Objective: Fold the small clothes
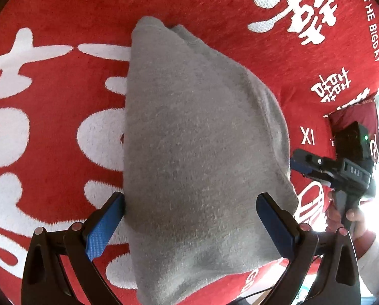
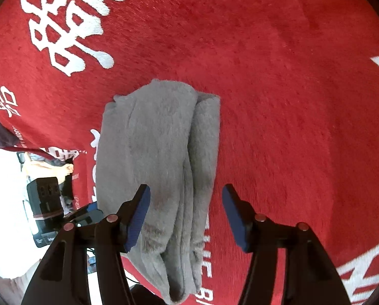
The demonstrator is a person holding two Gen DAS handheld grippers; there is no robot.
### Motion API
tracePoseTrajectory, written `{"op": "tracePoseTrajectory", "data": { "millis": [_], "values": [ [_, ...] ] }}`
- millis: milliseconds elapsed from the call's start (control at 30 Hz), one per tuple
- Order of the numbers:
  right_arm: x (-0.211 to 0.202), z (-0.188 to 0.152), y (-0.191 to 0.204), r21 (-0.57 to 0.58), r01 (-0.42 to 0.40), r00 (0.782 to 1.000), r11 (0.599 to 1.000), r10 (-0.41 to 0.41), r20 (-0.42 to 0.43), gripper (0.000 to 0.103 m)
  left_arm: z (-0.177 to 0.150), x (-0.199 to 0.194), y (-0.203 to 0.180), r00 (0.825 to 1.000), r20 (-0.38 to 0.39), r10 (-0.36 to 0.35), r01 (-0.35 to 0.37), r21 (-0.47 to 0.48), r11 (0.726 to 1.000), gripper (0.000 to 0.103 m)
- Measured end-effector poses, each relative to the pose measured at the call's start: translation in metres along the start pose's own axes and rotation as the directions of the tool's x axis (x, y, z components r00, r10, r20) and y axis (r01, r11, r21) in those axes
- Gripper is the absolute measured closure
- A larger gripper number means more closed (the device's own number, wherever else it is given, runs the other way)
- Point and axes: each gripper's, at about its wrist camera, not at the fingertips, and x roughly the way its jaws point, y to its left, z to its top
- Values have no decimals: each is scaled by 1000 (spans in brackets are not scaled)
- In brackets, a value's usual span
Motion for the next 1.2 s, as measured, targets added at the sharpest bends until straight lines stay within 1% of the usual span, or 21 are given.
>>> {"op": "tracePoseTrajectory", "data": {
  "millis": [233,333,367,433,467,533,600,633,700,733,833,900,1000,1067,1100,1167,1200],
  "values": [
    [12,17,-5,12,-55,998,998,55,-32,40,4,11,6,1000,-24,10,-9,21,1000,1],
    [22,19,-9,15,-106,992,994,107,-71,40,4,20,5,999,-39,7,-6,30,1000,1],
    [25,20,-10,10,-132,988,991,133,-79,37,5,23,4,999,-39,11,-10,36,999,1],
    [24,22,-14,7,-188,980,982,188,-67,31,6,27,2,999,-39,9,-8,45,999,1],
    [24,24,-15,12,-209,976,978,209,-66,31,7,26,3,999,-37,4,-2,43,999,1],
    [28,28,-15,16,-252,965,968,252,-75,30,8,24,6,999,-30,-16,17,26,1000,1],
    [34,31,-8,-12,-290,953,957,288,-93,30,11,22,8,999,-23,-39,39,-8,999,1],
    [38,32,-4,-25,-301,949,953,297,-103,30,12,19,10,998,-14,-56,55,-35,998,1],
    [46,34,2,-38,-314,944,949,307,-118,30,14,17,12,998,-3,-69,68,-57,996,1],
    [51,35,2,-36,-322,941,946,316,-121,30,14,17,12,998,-2,-68,67,-54,996,1],
    [57,38,1,-9,-360,929,933,357,-98,30,12,22,10,999,-3,-43,43,-3,999,1],
    [56,37,0,-2,-362,928,932,361,-94,31,11,22,6,1000,-6,-24,24,38,999,1],
    [47,31,-11,22,-368,926,930,368,-87,31,10,20,5,1000,-12,-21,22,63,998,1],
    [42,25,-24,72,-397,913,915,402,-69,32,12,20,6,999,-16,-29,30,51,998,1],
    [41,23,-30,98,-417,904,904,423,-64,32,14,21,7,999,-17,-34,34,40,999,1],
    [42,21,-39,131,-469,876,874,479,-59,32,15,21,12,999,-16,-42,42,28,999,1],
    [43,21,-41,136,-480,870,867,490,-57,32,15,22,13,999,-14,-44,44,27,999,1]
  ]
}}
